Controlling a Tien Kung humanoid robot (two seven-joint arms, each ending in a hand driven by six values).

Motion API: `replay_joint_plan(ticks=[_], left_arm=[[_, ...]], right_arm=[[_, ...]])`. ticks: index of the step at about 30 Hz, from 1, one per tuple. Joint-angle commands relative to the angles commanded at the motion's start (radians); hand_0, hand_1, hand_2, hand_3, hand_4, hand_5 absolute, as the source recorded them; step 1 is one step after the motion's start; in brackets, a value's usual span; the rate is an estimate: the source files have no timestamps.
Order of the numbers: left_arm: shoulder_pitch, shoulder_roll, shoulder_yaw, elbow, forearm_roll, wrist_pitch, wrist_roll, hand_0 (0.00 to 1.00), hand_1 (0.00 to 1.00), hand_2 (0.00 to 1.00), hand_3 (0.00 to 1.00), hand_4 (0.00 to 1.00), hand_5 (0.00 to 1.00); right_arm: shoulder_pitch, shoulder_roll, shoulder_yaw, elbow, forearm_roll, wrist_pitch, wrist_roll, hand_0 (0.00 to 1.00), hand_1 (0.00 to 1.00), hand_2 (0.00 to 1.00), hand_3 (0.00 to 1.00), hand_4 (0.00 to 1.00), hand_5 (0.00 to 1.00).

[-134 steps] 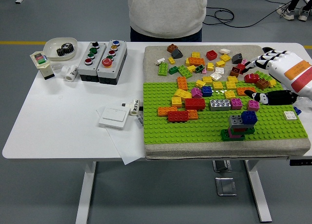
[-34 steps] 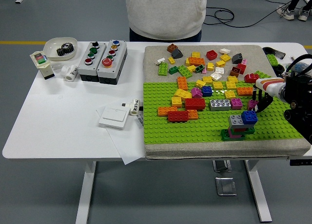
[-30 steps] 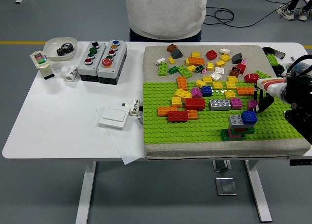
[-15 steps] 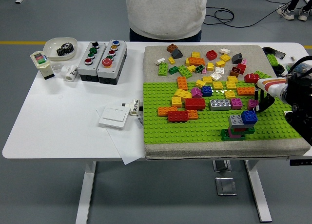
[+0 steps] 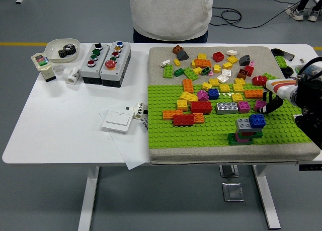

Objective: Pick up the brick,pile it on top of brick,press brick,pick up the brick,pile it on top of brick,press brick

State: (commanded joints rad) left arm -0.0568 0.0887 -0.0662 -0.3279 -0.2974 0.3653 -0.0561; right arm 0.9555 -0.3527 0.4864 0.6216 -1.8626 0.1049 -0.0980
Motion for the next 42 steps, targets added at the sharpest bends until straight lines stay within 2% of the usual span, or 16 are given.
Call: replay_joint_plan(ticks=[8, 13, 18, 22, 24, 29, 36, 37, 42], left_arm=[[0.000, 0.000, 0.005, 0.000, -0.008, -0.001, -0.003, 0.581, 0.718, 0.686, 0.551, 0.564, 0.614], [0.001, 0.000, 0.006, 0.001, -0.012, -0.002, -0.005, 0.580, 0.718, 0.686, 0.551, 0.564, 0.614], [0.003, 0.000, 0.009, 0.002, -0.017, -0.003, -0.007, 0.580, 0.718, 0.686, 0.551, 0.564, 0.614], [0.005, 0.000, 0.011, 0.002, -0.020, -0.003, -0.008, 0.581, 0.719, 0.684, 0.550, 0.564, 0.614], [0.005, 0.000, 0.011, 0.002, -0.020, -0.003, -0.008, 0.581, 0.719, 0.684, 0.550, 0.564, 0.614], [0.008, -0.001, 0.010, 0.002, -0.019, -0.004, -0.006, 0.580, 0.717, 0.685, 0.550, 0.563, 0.613], [0.010, -0.002, 0.009, 0.003, -0.018, -0.003, -0.004, 0.581, 0.718, 0.685, 0.551, 0.563, 0.613], [0.010, -0.002, 0.009, 0.003, -0.018, -0.003, -0.005, 0.581, 0.718, 0.685, 0.550, 0.563, 0.613], [0.011, -0.002, 0.009, 0.003, -0.017, -0.003, -0.004, 0.581, 0.718, 0.685, 0.550, 0.563, 0.613]], right_arm=[[-0.004, -0.033, 0.026, 0.047, -0.005, -0.008, 0.007, 0.441, 0.401, 0.469, 0.467, 0.809, 0.348], [-0.009, -0.073, 0.062, 0.115, -0.011, -0.015, 0.012, 0.444, 0.408, 0.471, 0.469, 0.799, 0.345], [-0.028, -0.141, 0.100, 0.227, -0.004, -0.021, 0.024, 0.444, 0.408, 0.471, 0.469, 0.799, 0.345], [-0.058, -0.221, 0.134, 0.370, 0.004, -0.023, 0.041, 0.447, 0.406, 0.473, 0.472, 0.790, 0.346], [-0.067, -0.243, 0.143, 0.428, 0.005, -0.024, 0.043, 0.447, 0.406, 0.473, 0.472, 0.790, 0.346], [-0.124, -0.332, 0.170, 0.597, 0.002, -0.027, 0.050, 0.448, 0.408, 0.474, 0.473, 0.784, 0.344], [-0.185, -0.387, 0.186, 0.751, -0.004, -0.035, 0.031, 0.453, 0.408, 0.475, 0.477, 0.786, 0.343], [-0.195, -0.391, 0.190, 0.771, -0.006, -0.037, 0.028, 0.595, 0.413, 0.479, 0.477, 0.788, 0.347], [-0.232, -0.403, 0.204, 0.849, -0.010, -0.058, 0.021, 0.595, 0.413, 0.479, 0.477, 0.788, 0.347]])
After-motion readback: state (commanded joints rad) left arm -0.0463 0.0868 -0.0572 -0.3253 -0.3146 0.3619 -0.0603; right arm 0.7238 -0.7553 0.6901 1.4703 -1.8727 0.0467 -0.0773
